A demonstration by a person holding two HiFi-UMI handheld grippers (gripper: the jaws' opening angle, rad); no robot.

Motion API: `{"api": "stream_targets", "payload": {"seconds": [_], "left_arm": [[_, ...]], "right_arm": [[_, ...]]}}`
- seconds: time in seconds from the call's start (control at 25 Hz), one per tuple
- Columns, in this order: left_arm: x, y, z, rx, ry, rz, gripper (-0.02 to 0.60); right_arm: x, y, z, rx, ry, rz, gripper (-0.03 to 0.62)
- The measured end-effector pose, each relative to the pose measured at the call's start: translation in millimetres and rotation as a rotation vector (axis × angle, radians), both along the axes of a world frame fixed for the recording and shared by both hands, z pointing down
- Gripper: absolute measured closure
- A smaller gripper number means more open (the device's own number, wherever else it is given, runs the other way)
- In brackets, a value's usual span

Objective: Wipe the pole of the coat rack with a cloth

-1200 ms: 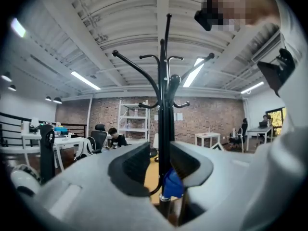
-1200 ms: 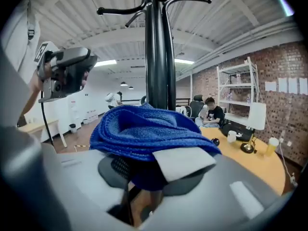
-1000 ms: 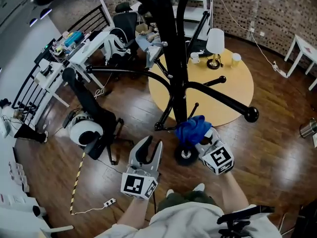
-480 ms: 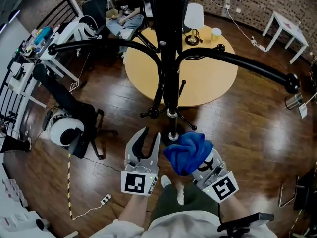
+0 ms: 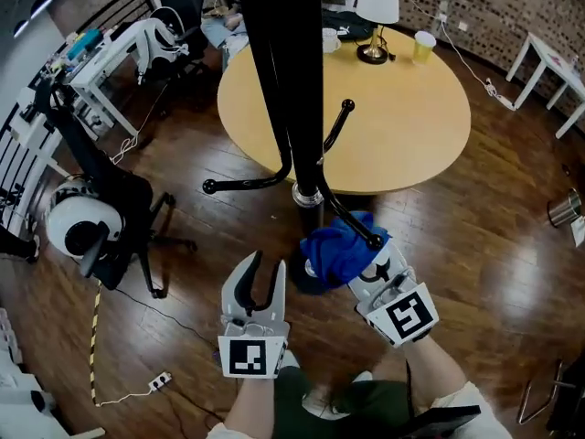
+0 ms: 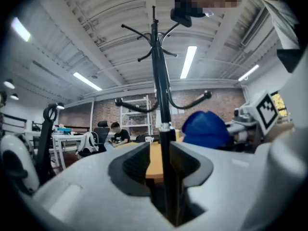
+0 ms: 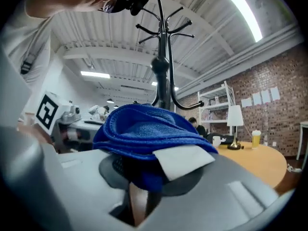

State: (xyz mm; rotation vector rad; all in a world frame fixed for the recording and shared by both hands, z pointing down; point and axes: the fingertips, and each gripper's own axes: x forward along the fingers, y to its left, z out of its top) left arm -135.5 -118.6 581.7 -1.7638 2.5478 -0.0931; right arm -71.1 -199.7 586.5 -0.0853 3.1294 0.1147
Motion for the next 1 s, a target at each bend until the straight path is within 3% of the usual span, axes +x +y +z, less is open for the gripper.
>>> {"api": "stream_targets", "payload": {"seconds": [0.12,0.28,0.4,0.52,0.64,0.72,0.76,0.84,1.0], "left_arm": [[5.6,-6.9,55.0,0.046,0.018,0.020,0.457],[-2.2,-5.4,133.8,0.052,0.004,-0.002,0.457],[-14.6,-3.8,188.7,0.073,-0.009,-0.015,0.457],[-25.0,-8.2,231.4,0.088,-0.006,-0.018,0.457],[-33.6,-12.8,247.5,0.121,-0.005,-0.008,0.457],[-37.1,-6.9,252.8,0.154,-0.002,-0.008,0.457],[-38.5,-3.1,255.2,0.165,0.002,-0.010,0.457],[-40.0,2.1,256.2,0.177,0.004,-0.002,0.459],[-42.7,12.5,231.8,0.228,-0.034,0.027,0.459]], "right_arm": [[-20.7,-10.8,52.2,0.041,-0.028,-0.001,0.487],[-33.1,-19.2,201.4,-0.008,-0.021,-0.038,0.487],[-30.8,-12.7,371.4,-0.061,0.105,-0.004,0.487],[-25.7,-1.5,560.6,-0.146,0.308,0.010,0.487],[-24.9,0.6,680.1,-0.200,0.415,0.051,0.488],[-29.6,5.0,684.2,-0.207,0.375,0.063,0.490],[-34.2,9.9,659.0,-0.197,0.317,0.058,0.490],[-44.6,25.6,559.4,-0.136,0.142,0.022,0.490],[-64.3,58.6,300.9,0.047,-0.172,-0.150,0.490]]}}
